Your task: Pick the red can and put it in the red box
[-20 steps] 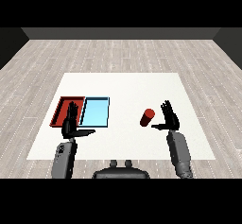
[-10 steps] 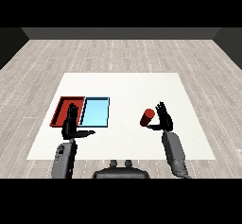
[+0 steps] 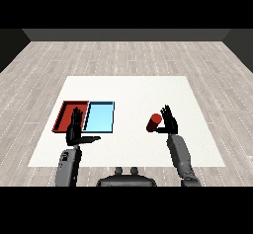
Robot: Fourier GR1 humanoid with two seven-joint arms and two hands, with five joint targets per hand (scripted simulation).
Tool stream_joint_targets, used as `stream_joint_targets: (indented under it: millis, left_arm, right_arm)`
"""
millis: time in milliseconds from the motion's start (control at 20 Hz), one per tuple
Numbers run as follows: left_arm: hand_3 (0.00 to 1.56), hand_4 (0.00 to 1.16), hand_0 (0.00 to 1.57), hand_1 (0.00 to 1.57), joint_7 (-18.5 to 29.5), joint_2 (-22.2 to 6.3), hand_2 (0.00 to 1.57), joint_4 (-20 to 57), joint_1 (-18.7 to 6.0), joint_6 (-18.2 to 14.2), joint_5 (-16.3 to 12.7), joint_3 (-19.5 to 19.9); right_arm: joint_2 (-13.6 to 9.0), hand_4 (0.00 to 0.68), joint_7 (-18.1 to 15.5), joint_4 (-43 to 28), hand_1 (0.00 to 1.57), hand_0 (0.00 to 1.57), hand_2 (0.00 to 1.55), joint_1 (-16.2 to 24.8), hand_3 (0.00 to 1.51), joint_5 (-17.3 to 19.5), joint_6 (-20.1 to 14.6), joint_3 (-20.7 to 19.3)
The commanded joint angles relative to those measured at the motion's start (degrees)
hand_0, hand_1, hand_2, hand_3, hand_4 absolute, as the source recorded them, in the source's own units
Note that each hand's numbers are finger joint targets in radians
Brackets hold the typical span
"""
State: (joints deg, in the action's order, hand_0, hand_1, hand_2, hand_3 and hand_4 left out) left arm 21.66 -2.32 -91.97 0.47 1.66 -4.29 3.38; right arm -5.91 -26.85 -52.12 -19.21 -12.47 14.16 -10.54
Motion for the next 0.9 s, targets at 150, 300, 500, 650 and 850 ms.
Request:
stream_joint_targets:
  millis: [150,300,500,650,850]
  left_arm:
    - [0.00,0.00,0.00,0.00,4.29,0.89,0.00,2.73,1.39,-0.04,1.25,-0.10]
    - [0.00,0.00,0.00,0.00,-1.64,-1.58,0.00,1.21,-2.00,2.31,-2.92,2.12]
    - [0.00,0.00,0.00,0.00,-0.28,0.32,0.00,0.77,-1.24,-0.76,-0.22,0.67]
    - [0.00,0.00,0.00,0.00,-3.55,0.20,0.00,-2.23,-0.55,-1.57,-0.10,0.34]
    - [0.00,0.00,0.00,0.00,0.20,-0.96,0.00,1.08,-0.03,2.00,-1.87,1.41]
  right_arm:
    - [1.14,0.000,-1.11,6.50,0.00,0.00,0.00,-4.85,0.00,0.42,-1.06,0.59]
    - [-0.31,0.000,-4.18,11.28,0.00,0.00,0.00,-7.70,0.00,0.06,-0.18,-0.89]
    - [-0.35,0.000,-4.28,5.54,0.00,0.00,0.00,-0.90,0.00,-0.91,2.33,0.79]
    - [0.40,0.000,-4.61,10.04,0.00,0.00,0.00,-5.77,0.00,0.70,-0.78,0.97]
    - [-1.10,0.000,-1.27,6.99,0.00,0.00,0.00,-4.42,0.00,-0.82,-0.72,0.42]
